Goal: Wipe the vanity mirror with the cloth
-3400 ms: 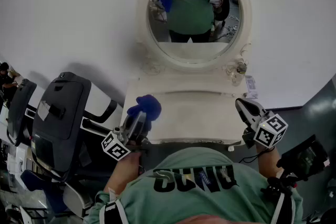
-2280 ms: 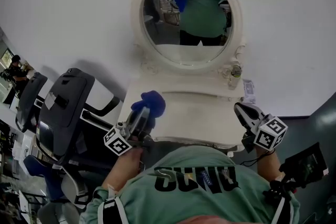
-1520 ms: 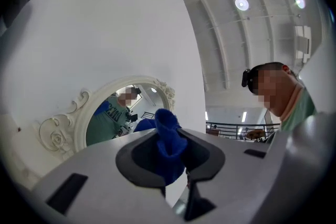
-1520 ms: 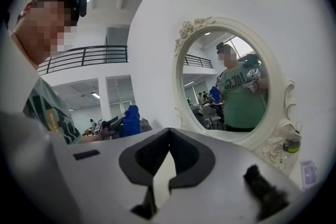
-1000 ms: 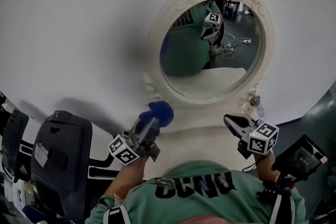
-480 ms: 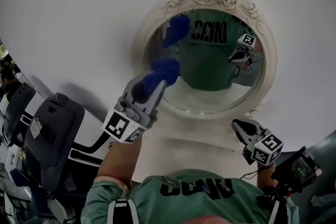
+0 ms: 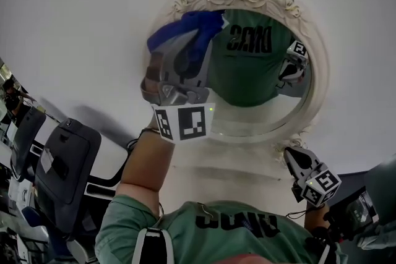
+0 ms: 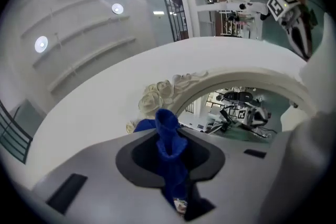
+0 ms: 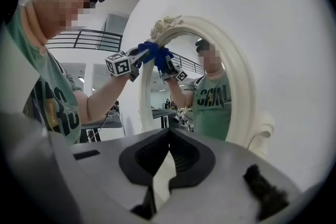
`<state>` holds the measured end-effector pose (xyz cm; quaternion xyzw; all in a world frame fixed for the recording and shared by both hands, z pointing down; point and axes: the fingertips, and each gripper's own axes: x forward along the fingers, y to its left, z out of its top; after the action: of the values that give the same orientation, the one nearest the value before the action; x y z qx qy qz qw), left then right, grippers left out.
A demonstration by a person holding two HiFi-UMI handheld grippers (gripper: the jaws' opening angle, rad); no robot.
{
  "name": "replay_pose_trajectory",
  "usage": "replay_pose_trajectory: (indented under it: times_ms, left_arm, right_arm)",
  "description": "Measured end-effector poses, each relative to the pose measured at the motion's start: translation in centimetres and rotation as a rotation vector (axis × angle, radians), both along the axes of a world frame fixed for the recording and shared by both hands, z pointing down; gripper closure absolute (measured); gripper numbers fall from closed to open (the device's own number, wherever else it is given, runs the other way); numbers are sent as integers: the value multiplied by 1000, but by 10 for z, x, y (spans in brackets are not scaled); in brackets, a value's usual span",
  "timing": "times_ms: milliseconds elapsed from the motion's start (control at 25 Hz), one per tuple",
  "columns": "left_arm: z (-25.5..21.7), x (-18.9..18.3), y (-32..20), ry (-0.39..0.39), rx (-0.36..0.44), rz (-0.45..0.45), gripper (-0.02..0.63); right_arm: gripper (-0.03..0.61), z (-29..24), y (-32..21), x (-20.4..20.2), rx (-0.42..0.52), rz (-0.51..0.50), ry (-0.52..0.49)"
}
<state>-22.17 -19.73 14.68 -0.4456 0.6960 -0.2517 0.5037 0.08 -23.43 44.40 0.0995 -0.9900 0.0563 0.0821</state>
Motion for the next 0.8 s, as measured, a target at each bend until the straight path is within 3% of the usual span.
replay_pose_trajectory:
  times_ms: [200,440,800]
  left_arm:
    - [-2,1,-23,10,-9,-19,525]
    - [-5,31,-55,-11,-18,15,525]
    - [13,108,-100,-161,-102,80,531]
  right_arm:
    - [566,6,-10,12,-6,34,-3]
    - [566,13,-20,18,-22,36,3]
    - [566,24,-25,22,-43,35,-14]
